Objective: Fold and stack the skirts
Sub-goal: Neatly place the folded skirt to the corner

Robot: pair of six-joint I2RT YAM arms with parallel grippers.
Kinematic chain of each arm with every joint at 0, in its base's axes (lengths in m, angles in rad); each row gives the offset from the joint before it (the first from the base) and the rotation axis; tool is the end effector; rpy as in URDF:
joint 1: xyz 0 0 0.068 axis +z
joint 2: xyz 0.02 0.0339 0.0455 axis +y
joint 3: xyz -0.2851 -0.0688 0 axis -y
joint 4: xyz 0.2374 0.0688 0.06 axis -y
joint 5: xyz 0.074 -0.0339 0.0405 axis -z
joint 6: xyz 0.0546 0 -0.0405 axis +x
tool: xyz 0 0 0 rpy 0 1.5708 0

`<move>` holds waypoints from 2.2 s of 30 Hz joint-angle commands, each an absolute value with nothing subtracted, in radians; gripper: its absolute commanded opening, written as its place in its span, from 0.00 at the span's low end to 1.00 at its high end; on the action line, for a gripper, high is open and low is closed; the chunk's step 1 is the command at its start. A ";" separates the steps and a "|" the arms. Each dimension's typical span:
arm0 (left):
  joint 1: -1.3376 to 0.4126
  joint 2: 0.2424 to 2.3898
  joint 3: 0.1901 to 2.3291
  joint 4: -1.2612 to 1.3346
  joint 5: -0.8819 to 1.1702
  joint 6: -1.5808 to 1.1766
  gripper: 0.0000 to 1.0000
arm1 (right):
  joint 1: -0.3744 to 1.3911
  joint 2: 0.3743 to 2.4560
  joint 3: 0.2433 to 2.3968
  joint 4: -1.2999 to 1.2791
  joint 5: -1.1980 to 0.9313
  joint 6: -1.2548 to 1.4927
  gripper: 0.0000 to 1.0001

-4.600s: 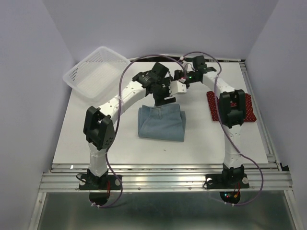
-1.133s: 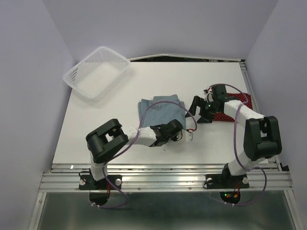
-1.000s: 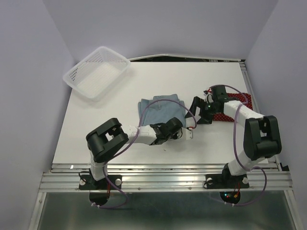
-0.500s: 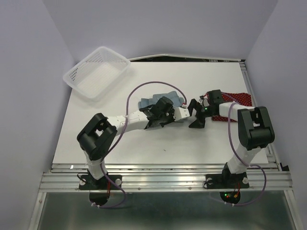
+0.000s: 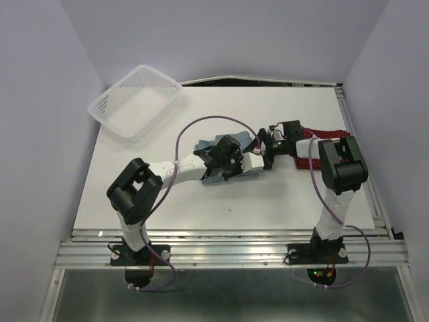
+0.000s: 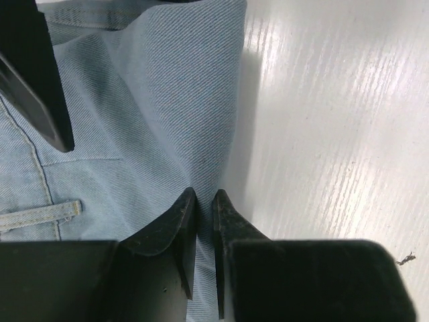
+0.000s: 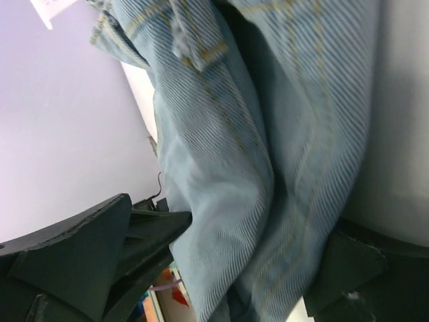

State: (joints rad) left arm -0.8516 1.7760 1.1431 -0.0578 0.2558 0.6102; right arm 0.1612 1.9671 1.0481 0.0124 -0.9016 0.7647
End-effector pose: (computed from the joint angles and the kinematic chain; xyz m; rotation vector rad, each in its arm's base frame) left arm 0.2549 -0.3121 0.2198 1.6135 1.5944 -0.4174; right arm 0.3763 0.1046 0.1392 0.3510 2.5585 1.4955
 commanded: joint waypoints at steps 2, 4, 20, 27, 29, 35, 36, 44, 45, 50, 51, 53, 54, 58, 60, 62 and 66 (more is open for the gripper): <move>-0.859 1.690 1.120 -0.054 0.313 0.666 0.00 | 0.178 2.034 1.092 0.101 -0.920 0.741 1.00; -0.859 1.683 1.098 -0.052 0.311 0.678 0.00 | 0.178 2.040 1.103 0.077 -0.902 0.694 1.00; -0.795 1.488 1.034 -0.038 0.296 0.277 0.59 | 0.259 1.941 1.225 -0.239 -0.537 0.286 0.06; -0.523 1.397 0.960 -0.100 0.298 -0.102 0.63 | 0.259 1.868 1.289 -0.431 -0.356 0.043 0.01; -0.497 1.443 0.956 -0.113 0.296 -0.179 0.63 | 0.259 1.868 1.289 -0.448 -0.339 0.032 0.01; -0.434 1.563 0.939 -0.083 0.311 -0.330 0.63 | 0.259 1.878 1.298 -0.474 -0.321 0.038 0.01; -0.434 1.609 0.946 -0.090 0.328 -0.345 0.63 | 0.259 1.878 1.301 -0.476 -0.318 0.038 0.01; -0.440 1.733 0.947 -0.012 0.405 -0.446 0.62 | 0.259 1.879 1.338 -0.502 -0.278 0.017 0.01; -0.446 1.735 0.942 -0.006 0.413 -0.449 0.62 | 0.259 1.881 1.342 -0.508 -0.276 0.015 0.01; -0.454 1.710 0.856 0.115 0.456 -0.511 0.66 | 0.259 1.894 1.344 -0.517 -0.281 0.012 0.01; -0.456 1.713 0.850 0.124 0.459 -0.520 0.66 | 0.259 1.894 1.345 -0.517 -0.284 0.012 0.01; -0.465 1.736 0.853 0.143 0.456 -0.537 0.66 | 0.259 1.899 1.350 -0.520 -0.284 0.012 0.01; -0.471 1.744 0.857 0.147 0.450 -0.543 0.66 | 0.259 1.898 1.351 -0.520 -0.284 0.014 0.01; -0.512 1.805 0.913 0.155 0.437 -0.571 0.63 | 0.259 1.890 1.353 -0.523 -0.264 0.015 0.01; -0.531 1.839 0.931 0.149 0.422 -0.572 0.56 | 0.259 1.876 1.345 -0.520 -0.242 0.014 0.01; -0.535 1.851 0.946 0.149 0.419 -0.581 0.41 | 0.259 1.870 1.345 -0.520 -0.223 0.012 0.01; -0.549 1.864 0.997 0.104 0.416 -0.572 0.07 | 0.259 1.847 1.354 -0.523 -0.187 0.011 0.01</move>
